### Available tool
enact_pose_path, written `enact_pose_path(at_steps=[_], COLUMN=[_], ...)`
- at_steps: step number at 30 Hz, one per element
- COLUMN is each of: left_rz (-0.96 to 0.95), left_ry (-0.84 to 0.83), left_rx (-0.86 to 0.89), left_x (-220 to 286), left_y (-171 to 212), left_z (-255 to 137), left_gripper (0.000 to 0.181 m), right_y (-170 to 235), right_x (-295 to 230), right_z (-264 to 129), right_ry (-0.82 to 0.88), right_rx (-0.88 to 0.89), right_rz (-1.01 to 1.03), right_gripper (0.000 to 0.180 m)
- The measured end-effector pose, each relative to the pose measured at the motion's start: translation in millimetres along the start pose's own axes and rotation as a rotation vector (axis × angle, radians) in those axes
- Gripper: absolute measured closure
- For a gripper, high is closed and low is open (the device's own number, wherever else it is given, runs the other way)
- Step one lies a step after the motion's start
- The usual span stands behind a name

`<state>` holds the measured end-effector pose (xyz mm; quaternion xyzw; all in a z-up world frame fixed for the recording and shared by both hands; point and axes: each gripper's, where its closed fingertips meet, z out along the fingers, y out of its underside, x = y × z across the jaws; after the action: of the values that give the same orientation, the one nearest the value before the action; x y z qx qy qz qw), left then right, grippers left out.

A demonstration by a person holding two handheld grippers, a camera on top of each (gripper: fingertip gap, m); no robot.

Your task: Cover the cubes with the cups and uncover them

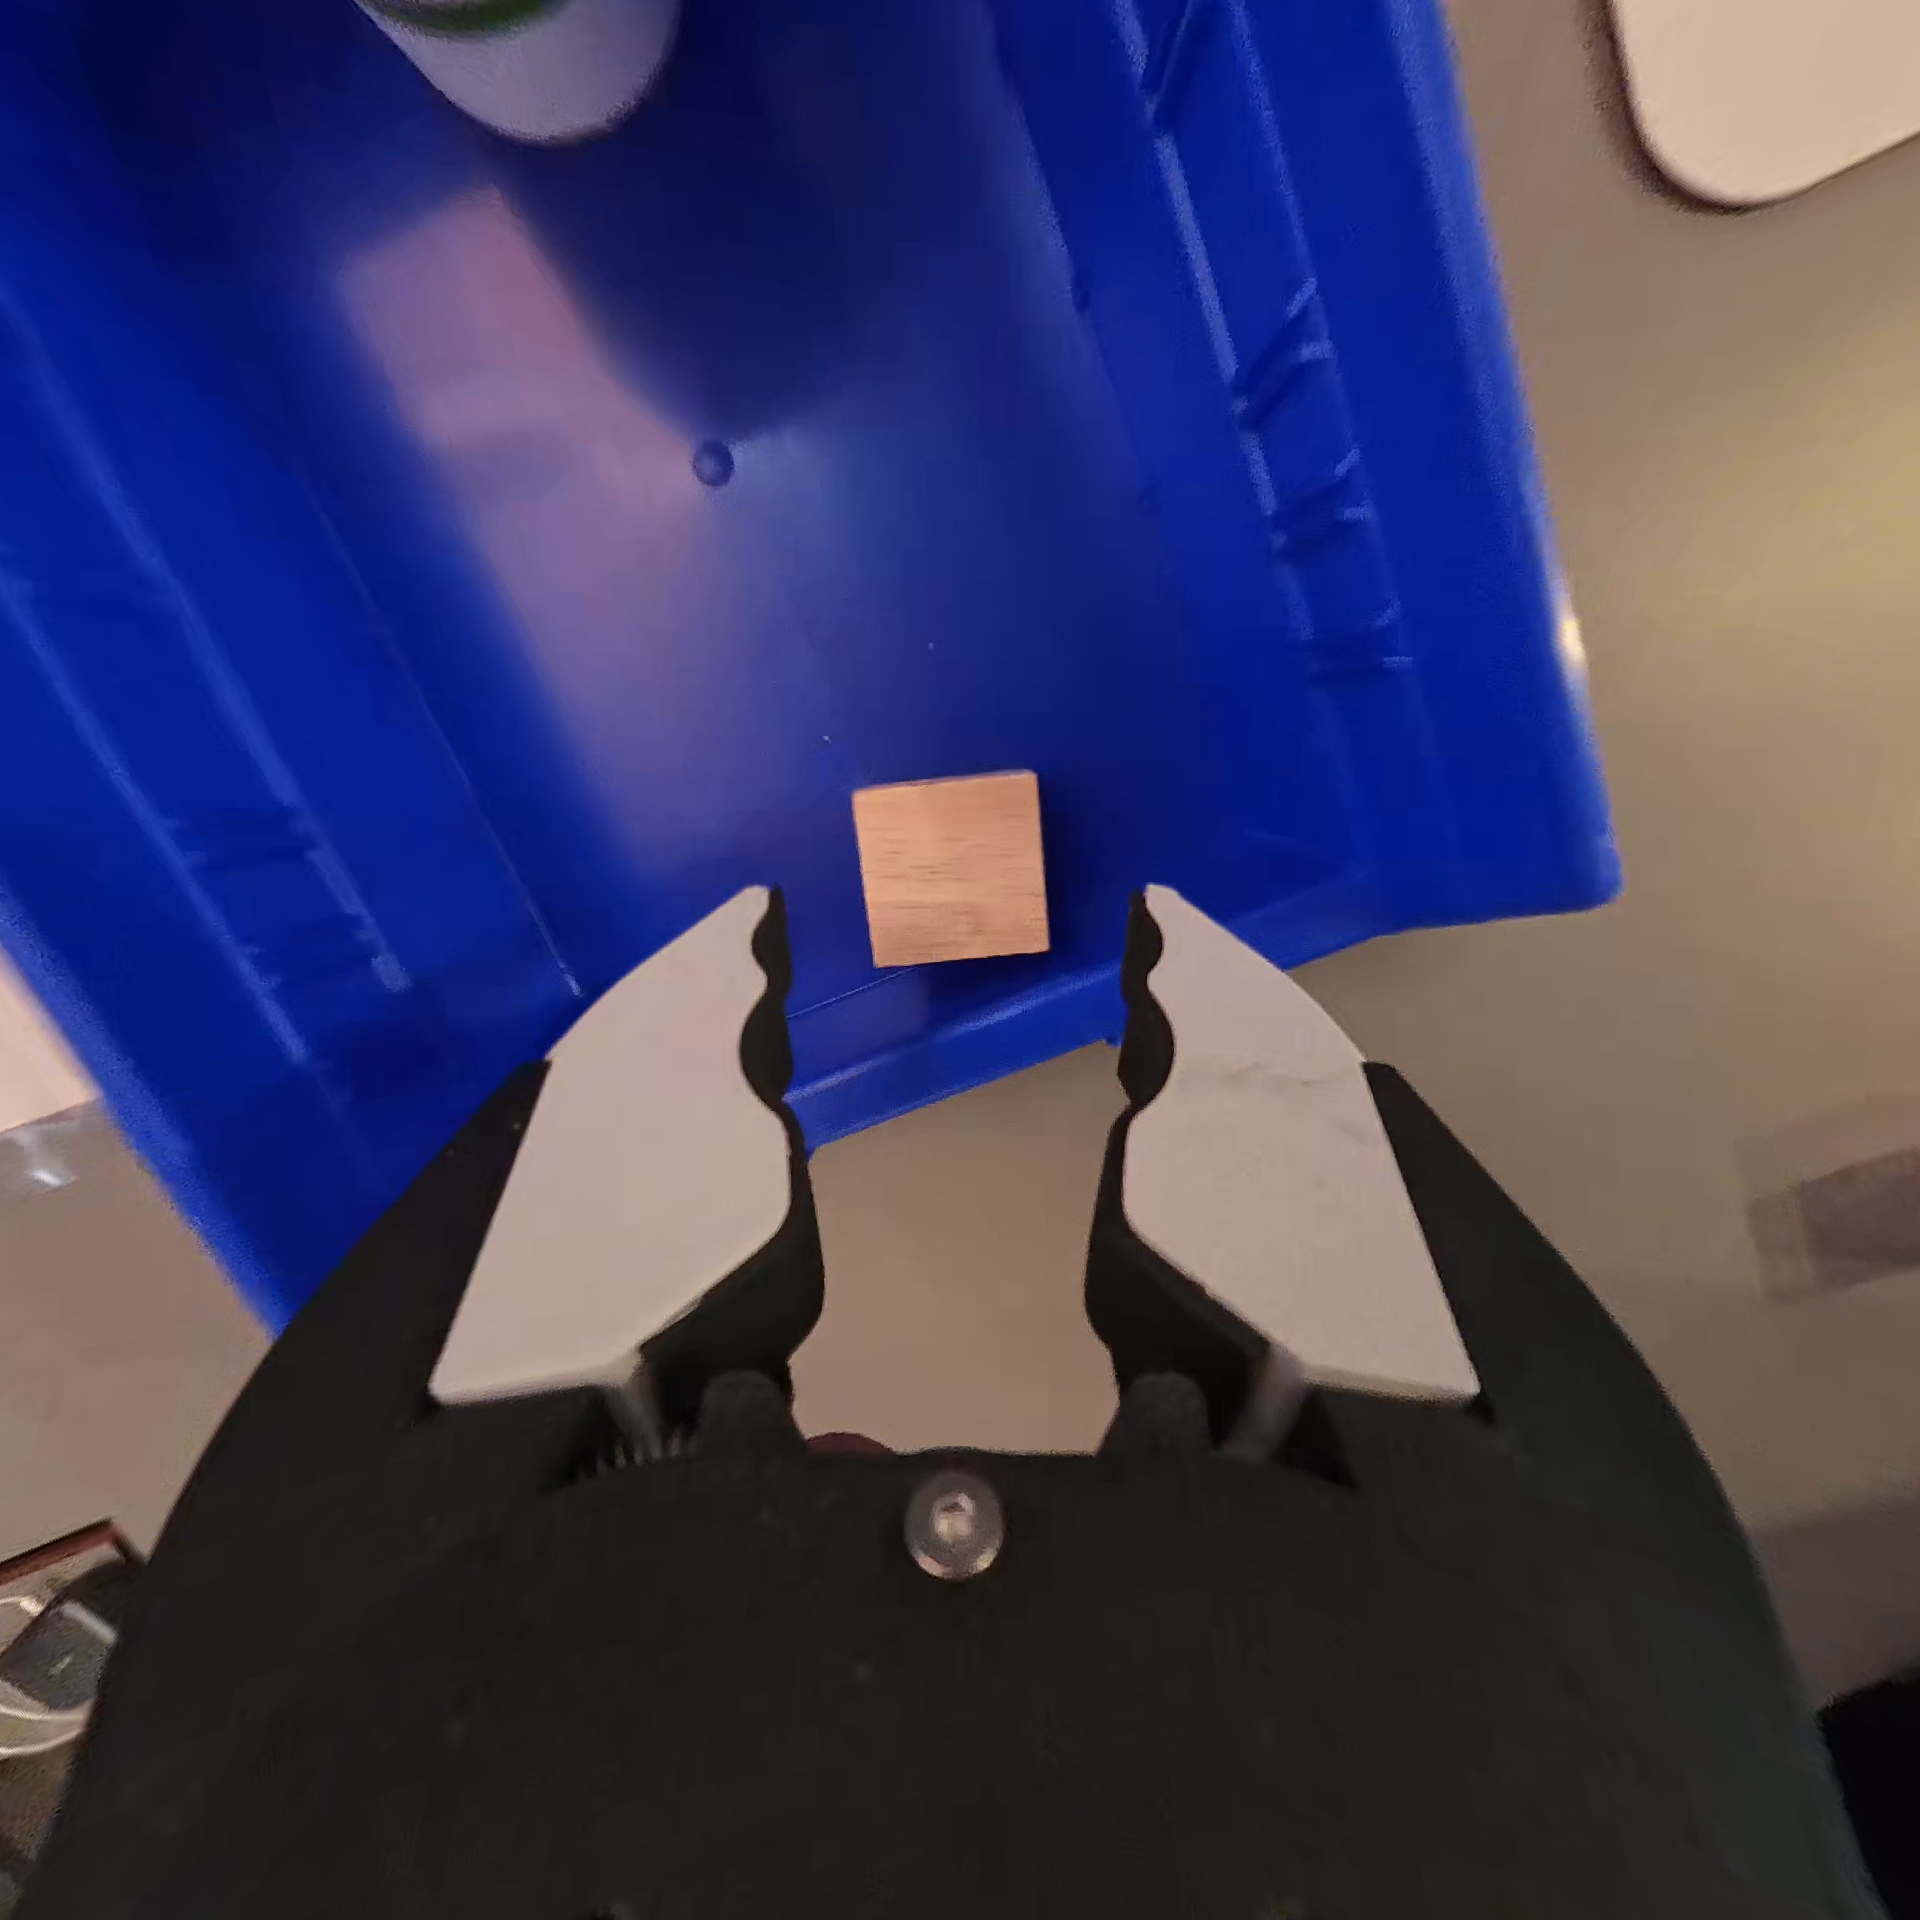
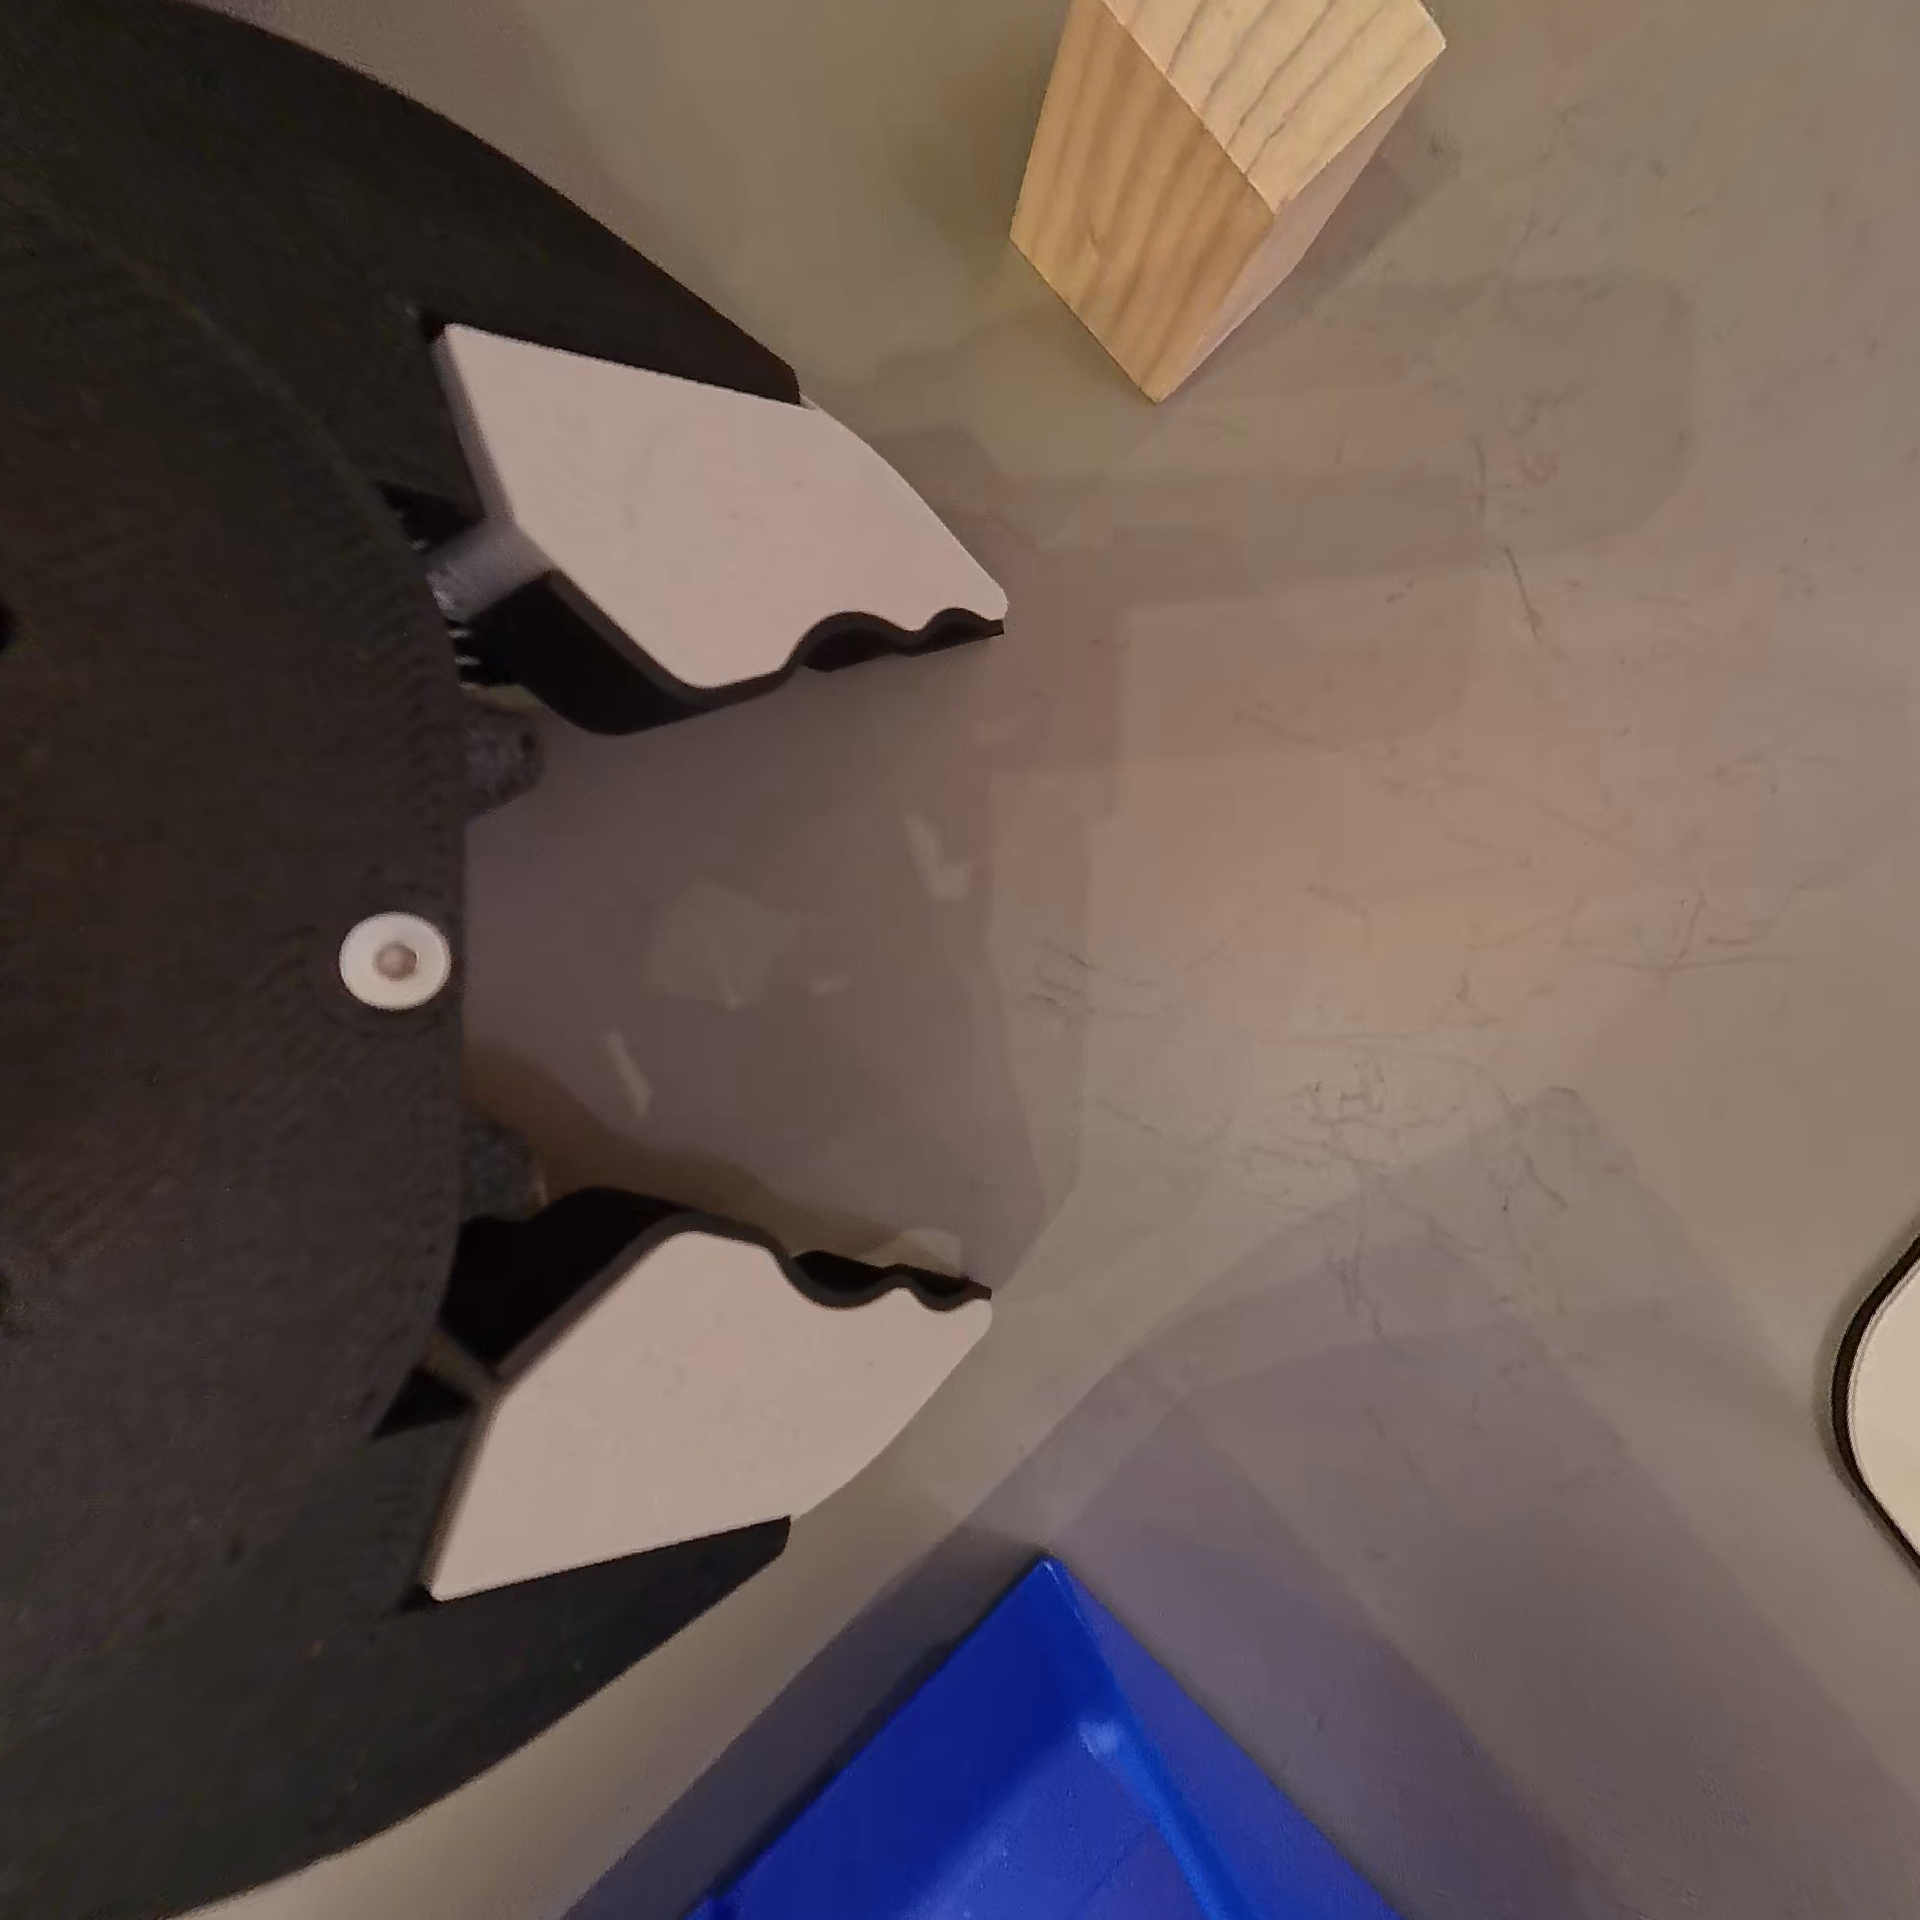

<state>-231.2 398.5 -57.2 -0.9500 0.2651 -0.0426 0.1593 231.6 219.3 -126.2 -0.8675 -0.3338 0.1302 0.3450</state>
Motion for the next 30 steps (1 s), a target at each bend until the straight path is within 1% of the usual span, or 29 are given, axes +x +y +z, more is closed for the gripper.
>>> enact_pose_path(at_steps=[5, 6, 7, 9, 12, 15, 18, 21, 23, 26, 28, 30], left_rz=[-0.020, -0.026, -0.014, -0.005, 0.028, 0.098, 0.233, 0.404, 0.525, 0.706, 0.821, 0.932], left_ry=[0.012, 0.016, 0.001, 0.012, -0.003, -0.004, 0.036, 0.145, 0.257, 0.418, 0.480, 0.502], left_rx=[-0.135, -0.159, -0.170, -0.157, -0.102, 0.004, 0.107, 0.173, 0.186, 0.146, 0.129, 0.072], left_x=[7, 7, 3, 2, 5, 31, 93, 186, 258, 363, 422, 467], left_y=[13, 16, 17, 15, 7, -11, -33, -51, -57, -52, -47, -37], left_z=[35, 40, 43, 44, 26, -22, -72, -91, -87, -65, -48, -28], left_gripper=[0.120, 0.123, 0.136, 0.136, 0.137, 0.137, 0.137, 0.137, 0.137, 0.137, 0.137, 0.137], right_y=[0, 0, 0, 0, 0, 0, -1, 2, 11, 35, 54, 71], right_x=[0, 0, 1, 1, 1, 1, 2, 10, 16, 25, 32, 40], right_z=[0, 0, 0, 0, 0, 0, -2, -8, -18, -38, -53, -68], right_ry=[0.002, 0.002, 0.002, 0.002, 0.002, 0.002, -0.001, 0.028, 0.048, 0.072, 0.091, 0.109], right_rx=[0.000, 0.000, 0.000, 0.000, 0.001, 0.001, 0.010, 0.027, 0.032, 0.023, 0.006, 0.001], right_rz=[0.002, 0.002, 0.002, 0.003, 0.003, 0.004, 0.021, 0.040, 0.060, 0.088, 0.096, 0.111], right_gripper=[0.067, 0.067, 0.067, 0.067, 0.068, 0.068, 0.072, 0.070, 0.070, 0.069, 0.070, 0.070])
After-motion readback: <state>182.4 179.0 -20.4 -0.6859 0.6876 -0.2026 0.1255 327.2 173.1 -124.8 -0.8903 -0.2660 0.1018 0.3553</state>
